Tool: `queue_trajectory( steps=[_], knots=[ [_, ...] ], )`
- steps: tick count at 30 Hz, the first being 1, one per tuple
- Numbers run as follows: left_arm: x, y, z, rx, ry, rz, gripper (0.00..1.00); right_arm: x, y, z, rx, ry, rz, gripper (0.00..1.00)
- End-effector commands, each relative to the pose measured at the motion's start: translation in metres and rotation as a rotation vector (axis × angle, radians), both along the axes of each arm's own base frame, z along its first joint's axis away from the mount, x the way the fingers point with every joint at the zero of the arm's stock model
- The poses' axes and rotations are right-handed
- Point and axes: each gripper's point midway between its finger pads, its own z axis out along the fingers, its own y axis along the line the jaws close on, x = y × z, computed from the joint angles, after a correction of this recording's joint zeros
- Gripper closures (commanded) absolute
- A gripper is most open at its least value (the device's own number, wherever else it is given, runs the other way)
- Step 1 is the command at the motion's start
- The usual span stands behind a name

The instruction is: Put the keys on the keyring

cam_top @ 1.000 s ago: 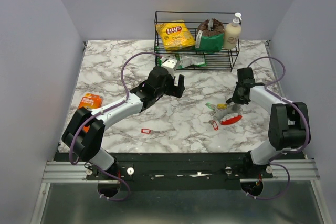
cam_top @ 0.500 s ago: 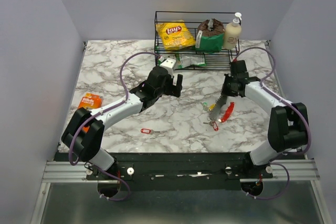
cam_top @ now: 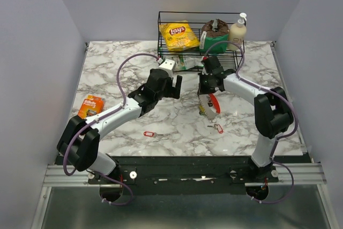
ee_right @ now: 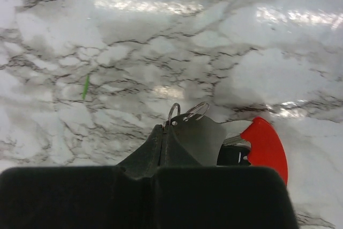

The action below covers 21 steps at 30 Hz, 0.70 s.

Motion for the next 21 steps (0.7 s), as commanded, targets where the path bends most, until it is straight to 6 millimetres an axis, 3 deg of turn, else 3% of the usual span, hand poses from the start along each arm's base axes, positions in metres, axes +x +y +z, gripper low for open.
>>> queue_trajectory(
  steps=[1,9,14,15,17,18,21],
  knots=[
    [-0.002,0.018,-0.003,0.035,0.002,0.052,0.01,0.000,0.045,0.014,0.073,0.001,0.113,0.99],
    [-0.003,0.025,-0.004,0.037,0.011,0.070,0.01,-0.015,0.096,0.014,0.173,0.046,0.295,0.99],
    [-0.003,0.023,-0.007,0.017,0.022,0.050,0.01,-0.024,0.104,0.011,0.208,0.071,0.365,0.89],
    [-0.005,0.020,-0.008,0.008,0.030,0.038,0.01,-0.025,0.104,0.014,0.208,0.062,0.373,0.76],
    [-0.004,0.017,-0.009,-0.007,0.035,0.024,0.01,-0.024,0.104,0.020,0.214,0.034,0.383,0.61],
    [-0.005,0.015,-0.010,-0.018,0.041,0.010,0.01,-0.024,0.103,0.027,0.216,0.008,0.388,0.49],
    [-0.004,0.013,-0.011,-0.034,0.050,0.000,0.01,-0.020,0.101,0.039,0.213,-0.052,0.384,0.32]
  ],
)
